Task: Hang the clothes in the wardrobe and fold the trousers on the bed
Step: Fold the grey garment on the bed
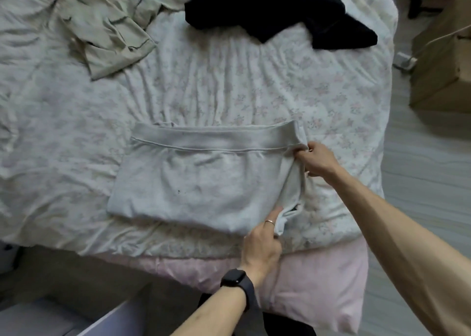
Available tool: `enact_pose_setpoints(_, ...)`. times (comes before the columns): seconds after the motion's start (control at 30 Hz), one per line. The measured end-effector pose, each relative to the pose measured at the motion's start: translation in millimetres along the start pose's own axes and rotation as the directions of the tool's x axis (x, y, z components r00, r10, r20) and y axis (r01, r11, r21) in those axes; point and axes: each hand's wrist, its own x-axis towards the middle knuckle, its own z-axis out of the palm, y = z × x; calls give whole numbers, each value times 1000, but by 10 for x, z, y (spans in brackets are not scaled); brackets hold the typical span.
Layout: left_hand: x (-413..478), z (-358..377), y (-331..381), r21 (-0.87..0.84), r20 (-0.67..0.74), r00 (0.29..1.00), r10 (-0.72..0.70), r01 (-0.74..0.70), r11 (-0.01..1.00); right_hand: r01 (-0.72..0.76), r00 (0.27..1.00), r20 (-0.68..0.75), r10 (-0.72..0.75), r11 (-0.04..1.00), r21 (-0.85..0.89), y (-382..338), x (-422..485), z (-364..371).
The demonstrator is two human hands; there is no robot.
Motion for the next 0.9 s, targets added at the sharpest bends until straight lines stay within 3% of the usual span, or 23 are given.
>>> enact_pose_setpoints(0.13,-47,-463,-153,-262,-285,932,-222,147,954,-25,995,-98,29,999,43,-318,-248,82)
enact_pose_setpoints(0.3,-99,-1094,-491,-458,-347,848,-401,220,862,42,986,-167,-22,992,119,-1209,-573,488)
enact_pose_setpoints(0.37,-121,-1368,-781,-521,-360,796,-486,261,813,101,986,-140,-95,994,37,-1647,-633,855)
enact_pose_setpoints(0.57,-220,-1933,-1578,-556,-329,748,-577,341,758,146,986,-54,-157,975,-170,-2402,-516,1915)
enact_pose_setpoints(0.9,98,-2639,-2970,-402,-288,712,-641,517,756,175,976,-33,-217,858,-483,-3174,-179,3665)
